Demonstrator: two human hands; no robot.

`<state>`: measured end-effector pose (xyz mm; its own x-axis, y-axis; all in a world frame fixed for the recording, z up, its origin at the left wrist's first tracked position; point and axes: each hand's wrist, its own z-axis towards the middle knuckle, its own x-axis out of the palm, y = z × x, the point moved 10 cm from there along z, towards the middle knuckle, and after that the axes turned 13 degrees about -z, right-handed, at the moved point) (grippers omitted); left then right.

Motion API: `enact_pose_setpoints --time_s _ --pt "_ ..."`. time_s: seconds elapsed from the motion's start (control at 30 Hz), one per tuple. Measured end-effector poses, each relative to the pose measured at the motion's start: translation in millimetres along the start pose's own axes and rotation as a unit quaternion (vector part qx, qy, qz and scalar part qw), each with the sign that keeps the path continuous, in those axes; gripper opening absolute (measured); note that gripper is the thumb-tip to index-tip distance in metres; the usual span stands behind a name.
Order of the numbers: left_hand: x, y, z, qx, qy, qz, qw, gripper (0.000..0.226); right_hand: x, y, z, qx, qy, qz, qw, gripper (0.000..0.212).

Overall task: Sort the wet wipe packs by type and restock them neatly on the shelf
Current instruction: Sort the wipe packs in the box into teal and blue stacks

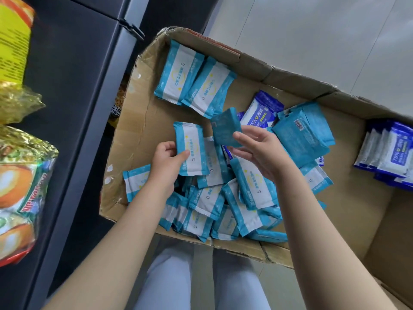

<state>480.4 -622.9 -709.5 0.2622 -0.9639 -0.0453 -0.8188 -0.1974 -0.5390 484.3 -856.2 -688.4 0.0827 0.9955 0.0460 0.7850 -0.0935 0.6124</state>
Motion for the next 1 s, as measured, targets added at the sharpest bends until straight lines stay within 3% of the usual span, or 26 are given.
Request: enact_pose_setpoints --time_s 0.2,0.33,0.43,0.57,0.67,0.73,0.8,1.0 --pt "-33.6 0.1 -4.0 -0.003 -0.019 -0.029 0.999 0.032 28.7 -16.2 -3.7 0.053 -0.003 -0.050 0.997 0.039" --pt "-58.1 -6.5 -0.3 0.010 -0.036 -0.015 0.999 0.038 25.6 -2.6 12.3 -0.009 -0.087 -0.160 0.983 0.017" --pt "-67.0 -10.0 5.6 0.014 -0.039 -0.023 0.999 0.041 26.6 29.4 24.6 -0.102 -0.143 -0.358 0.917 0.032" --pt "-71.9 -10.4 11.4 0.017 -0.032 -0.018 0.999 0.042 62.9 55.0 44.0 -0.203 -0.097 -0.532 0.816 0.047" --pt "-76.7 -9.3 14.2 0.023 -0.028 -0.013 0.999 0.041 82.4 53.2 57.5 -0.227 -0.089 -0.632 0.736 0.054" --pt "-79.2 -7.6 14.5 0.022 -0.025 -0.016 0.999 0.040 85.6 46.9 62.7 -0.214 -0.093 -0.666 0.708 0.057" --pt "-80.4 -6.8 12.0 0.023 -0.019 -0.013 0.999 0.038 85.4 35.6 66.7 -0.187 -0.083 -0.672 0.712 0.054" --pt "-85.7 -13.8 -0.6 0.045 -0.014 0.021 0.999 0.031 78.4 13.6 55.9 -0.105 -0.019 -0.533 0.840 0.037"
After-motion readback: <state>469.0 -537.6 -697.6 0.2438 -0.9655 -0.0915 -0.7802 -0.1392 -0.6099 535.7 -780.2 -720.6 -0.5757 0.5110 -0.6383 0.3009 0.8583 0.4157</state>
